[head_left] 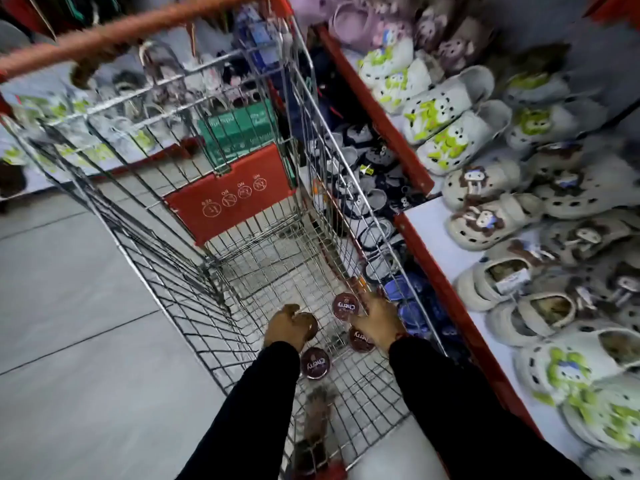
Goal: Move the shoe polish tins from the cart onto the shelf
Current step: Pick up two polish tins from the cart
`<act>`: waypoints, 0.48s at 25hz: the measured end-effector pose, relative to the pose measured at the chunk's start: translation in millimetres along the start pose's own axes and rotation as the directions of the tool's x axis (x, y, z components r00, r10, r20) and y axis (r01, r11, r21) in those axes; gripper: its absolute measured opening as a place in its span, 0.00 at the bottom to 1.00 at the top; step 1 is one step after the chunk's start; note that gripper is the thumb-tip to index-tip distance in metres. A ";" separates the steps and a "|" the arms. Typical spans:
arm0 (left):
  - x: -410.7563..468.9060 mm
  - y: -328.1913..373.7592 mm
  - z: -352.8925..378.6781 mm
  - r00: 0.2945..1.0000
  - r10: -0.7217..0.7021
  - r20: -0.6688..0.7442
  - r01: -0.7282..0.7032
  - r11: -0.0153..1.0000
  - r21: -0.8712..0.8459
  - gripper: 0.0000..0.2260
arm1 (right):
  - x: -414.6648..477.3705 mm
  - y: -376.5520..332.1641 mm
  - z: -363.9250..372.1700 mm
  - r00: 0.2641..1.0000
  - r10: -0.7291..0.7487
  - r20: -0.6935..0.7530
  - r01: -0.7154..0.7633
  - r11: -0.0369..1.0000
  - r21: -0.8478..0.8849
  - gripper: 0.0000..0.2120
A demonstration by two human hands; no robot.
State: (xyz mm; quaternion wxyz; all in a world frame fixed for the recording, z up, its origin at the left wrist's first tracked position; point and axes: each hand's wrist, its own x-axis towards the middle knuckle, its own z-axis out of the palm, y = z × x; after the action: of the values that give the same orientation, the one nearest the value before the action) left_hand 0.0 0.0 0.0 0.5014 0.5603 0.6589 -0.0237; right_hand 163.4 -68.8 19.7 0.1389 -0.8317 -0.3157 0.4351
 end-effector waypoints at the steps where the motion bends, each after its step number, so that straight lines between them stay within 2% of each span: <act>1: 13.2 -6.4 5.3 0.999 -0.044 -0.002 0.044 0.999 0.032 0.19 | 17.0 4.1 8.4 1.000 0.024 -0.011 -0.024 1.000 0.015 0.29; 5: 57.6 -35.8 30.4 0.984 -0.176 -0.013 0.176 0.981 0.086 0.22 | 80.4 30.1 47.9 0.984 0.171 -0.047 -0.173 0.984 -0.045 0.25; 7: 76.5 -45.3 42.8 0.978 -0.205 -0.027 0.206 0.976 0.068 0.24 | 101.2 36.0 69.6 0.980 0.188 -0.072 -0.194 0.977 -0.084 0.25; 12: 96.8 -57.3 62.4 0.974 -0.223 -0.046 0.226 0.970 0.090 0.30 | 123.6 45.6 97.6 0.977 0.199 -0.071 -0.211 0.942 -0.260 0.32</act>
State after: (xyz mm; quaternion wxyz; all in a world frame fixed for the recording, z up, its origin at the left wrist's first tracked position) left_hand 8.5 10.9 -127.9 0.4563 0.5058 0.7250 -0.1015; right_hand 154.8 -27.9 -138.8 -0.0132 -0.8803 -0.2801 0.3826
